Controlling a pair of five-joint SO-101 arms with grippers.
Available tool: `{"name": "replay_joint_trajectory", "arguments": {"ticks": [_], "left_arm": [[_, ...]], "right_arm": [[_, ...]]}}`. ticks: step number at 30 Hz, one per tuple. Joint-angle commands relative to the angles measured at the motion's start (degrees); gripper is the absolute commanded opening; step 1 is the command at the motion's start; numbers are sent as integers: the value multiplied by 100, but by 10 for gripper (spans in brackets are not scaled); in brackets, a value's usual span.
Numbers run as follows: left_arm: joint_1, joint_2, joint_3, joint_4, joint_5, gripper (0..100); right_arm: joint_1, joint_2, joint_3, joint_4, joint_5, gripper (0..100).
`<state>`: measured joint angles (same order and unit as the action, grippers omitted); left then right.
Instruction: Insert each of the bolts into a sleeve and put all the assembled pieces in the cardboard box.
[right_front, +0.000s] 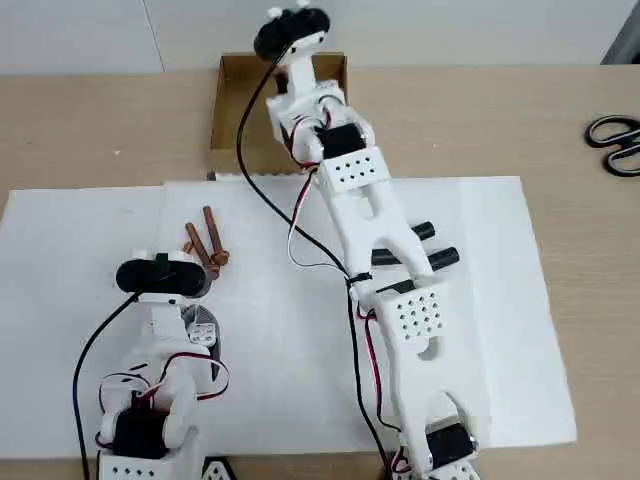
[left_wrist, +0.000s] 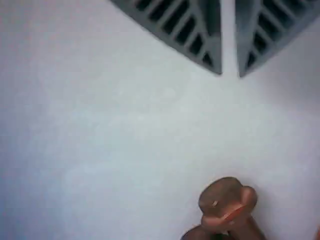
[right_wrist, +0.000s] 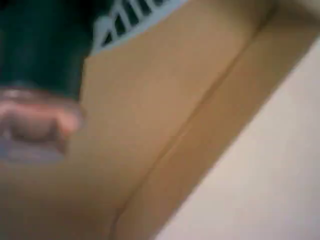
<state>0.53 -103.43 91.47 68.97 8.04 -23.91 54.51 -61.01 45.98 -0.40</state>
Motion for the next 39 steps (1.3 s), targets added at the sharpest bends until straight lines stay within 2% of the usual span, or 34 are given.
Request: {"name": "replay_joint_trajectory", "arguments": {"ticks": [1,4,10,12,17,29,37,39], "left_arm": [[-35,-53,-22,-141,35,6],[-35,-53,-22,-141,35,6],[-35,-53,-22,-141,35,6],[-35,-53,-22,-141,35,6],[-35,-53,-22,-141,35,6],[-35,-53,-22,-141,35,6],[-35,-53,-22,-141,26,6],[-35,-53,-22,-141,26,6]], "right_arm": [[-22,-163,-440,145,70,5],[-22,-163,-440,347,70,27],[-22,-171,-440,743,44,288],[-22,-198,-440,743,44,315],[13,-259,-580,804,44,296],[75,-514,-1881,3538,-545,251],[101,-558,-2312,5147,-1732,181],[215,-558,-2347,5244,-2013,165]]}}
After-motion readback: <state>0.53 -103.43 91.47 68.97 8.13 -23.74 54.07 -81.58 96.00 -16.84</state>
